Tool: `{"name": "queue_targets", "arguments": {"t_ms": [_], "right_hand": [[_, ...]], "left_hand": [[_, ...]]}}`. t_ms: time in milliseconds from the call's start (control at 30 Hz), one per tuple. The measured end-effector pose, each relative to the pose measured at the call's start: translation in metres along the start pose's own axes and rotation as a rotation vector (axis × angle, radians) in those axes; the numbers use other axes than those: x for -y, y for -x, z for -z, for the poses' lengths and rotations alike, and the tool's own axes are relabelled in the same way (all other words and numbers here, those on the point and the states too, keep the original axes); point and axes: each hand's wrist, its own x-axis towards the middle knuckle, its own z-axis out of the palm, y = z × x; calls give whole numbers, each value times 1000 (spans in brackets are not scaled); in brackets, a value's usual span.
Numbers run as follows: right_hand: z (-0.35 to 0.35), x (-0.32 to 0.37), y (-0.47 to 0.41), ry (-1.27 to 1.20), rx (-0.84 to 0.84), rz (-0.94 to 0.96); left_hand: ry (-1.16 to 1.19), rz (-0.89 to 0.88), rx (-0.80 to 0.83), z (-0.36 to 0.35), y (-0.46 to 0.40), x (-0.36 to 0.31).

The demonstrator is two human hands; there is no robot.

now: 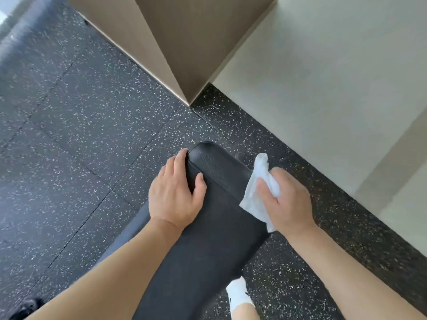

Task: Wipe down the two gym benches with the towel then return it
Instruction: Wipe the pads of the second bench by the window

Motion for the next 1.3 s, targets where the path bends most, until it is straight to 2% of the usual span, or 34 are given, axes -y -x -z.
{"name": "queue_targets", "arguments": {"t_ms": [100,233,333,400,500,633,767,867,967,1100,1300], "right_hand": [[-8,17,-39,-45,112,-86],[-24,43,-95,-126,352,-147],[-26,50,-104,-209,384,-153],[-20,43,-91,-238,326,-174],[-11,24,-53,-148,207,-123],[-9,-2,4,-160,-99,-174],[-27,-3,41,-374,-400,-351],[-34,5,44,-533,-556,-471],[-39,8,49,-633,-647,-543],[-63,20,87,-681,-741,-532],[-142,63,198,-705,-713,-572]], "left_hand": [[-33,8,-11,-2,-1,-1],[-43,-4,-15,-5,-4,-1],[-40,-6,-21,-6,-4,0],[-43,-9,-24,-6,-4,0],[-47,-25,-39,-8,-4,1],[-55,-40,-60,-8,-4,2],[-49,-72,-100,-9,-3,1],[-35,-87,-117,-10,-3,2],[-17,-99,-147,-12,-2,5],[22,-136,-197,-17,-6,10],[23,-143,-234,-18,-6,12]]}}
